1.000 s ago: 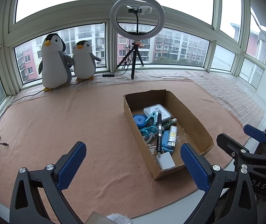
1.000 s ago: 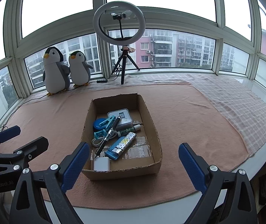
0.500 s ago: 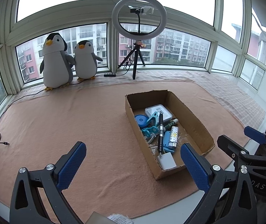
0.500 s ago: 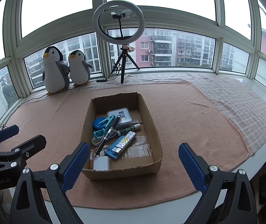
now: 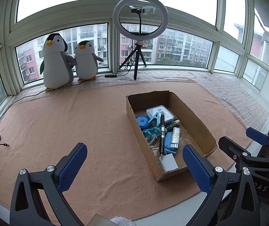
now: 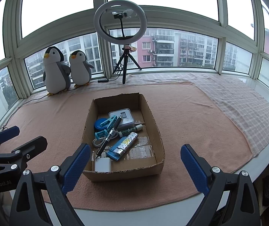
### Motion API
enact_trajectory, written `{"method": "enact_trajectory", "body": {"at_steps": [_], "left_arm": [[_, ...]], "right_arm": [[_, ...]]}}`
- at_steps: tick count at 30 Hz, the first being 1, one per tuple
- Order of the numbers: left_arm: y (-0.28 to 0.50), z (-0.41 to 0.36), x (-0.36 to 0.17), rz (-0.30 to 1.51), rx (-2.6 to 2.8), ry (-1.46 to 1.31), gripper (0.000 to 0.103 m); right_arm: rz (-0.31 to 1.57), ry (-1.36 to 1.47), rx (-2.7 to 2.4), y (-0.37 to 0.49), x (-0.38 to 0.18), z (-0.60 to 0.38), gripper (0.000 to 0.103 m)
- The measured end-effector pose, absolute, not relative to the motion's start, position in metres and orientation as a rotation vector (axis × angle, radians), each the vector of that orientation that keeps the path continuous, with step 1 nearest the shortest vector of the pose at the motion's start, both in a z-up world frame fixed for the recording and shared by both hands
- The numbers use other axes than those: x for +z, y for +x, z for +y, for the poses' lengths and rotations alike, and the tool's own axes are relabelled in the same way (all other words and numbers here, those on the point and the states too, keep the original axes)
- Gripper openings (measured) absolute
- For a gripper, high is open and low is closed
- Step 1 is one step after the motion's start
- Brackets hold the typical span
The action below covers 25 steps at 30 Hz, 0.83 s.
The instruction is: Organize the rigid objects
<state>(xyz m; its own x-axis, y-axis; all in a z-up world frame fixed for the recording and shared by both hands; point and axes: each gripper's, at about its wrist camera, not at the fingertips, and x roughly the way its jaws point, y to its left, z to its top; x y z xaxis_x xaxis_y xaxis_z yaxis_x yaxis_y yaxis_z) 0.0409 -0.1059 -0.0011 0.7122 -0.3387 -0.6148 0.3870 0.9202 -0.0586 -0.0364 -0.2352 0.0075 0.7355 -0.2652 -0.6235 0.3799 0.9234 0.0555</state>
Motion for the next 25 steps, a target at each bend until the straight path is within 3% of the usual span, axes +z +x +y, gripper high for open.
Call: {"method": "enact_trajectory", "body": {"at_steps": [25], "left_arm": [[0.0408, -0.107, -0.0017, 0.664, -0.407, 0.08, 0.102]], "right_arm": [[0.659, 0.186, -0.356, -0.0355, 0.0066, -0.2336, 0.094]]}}
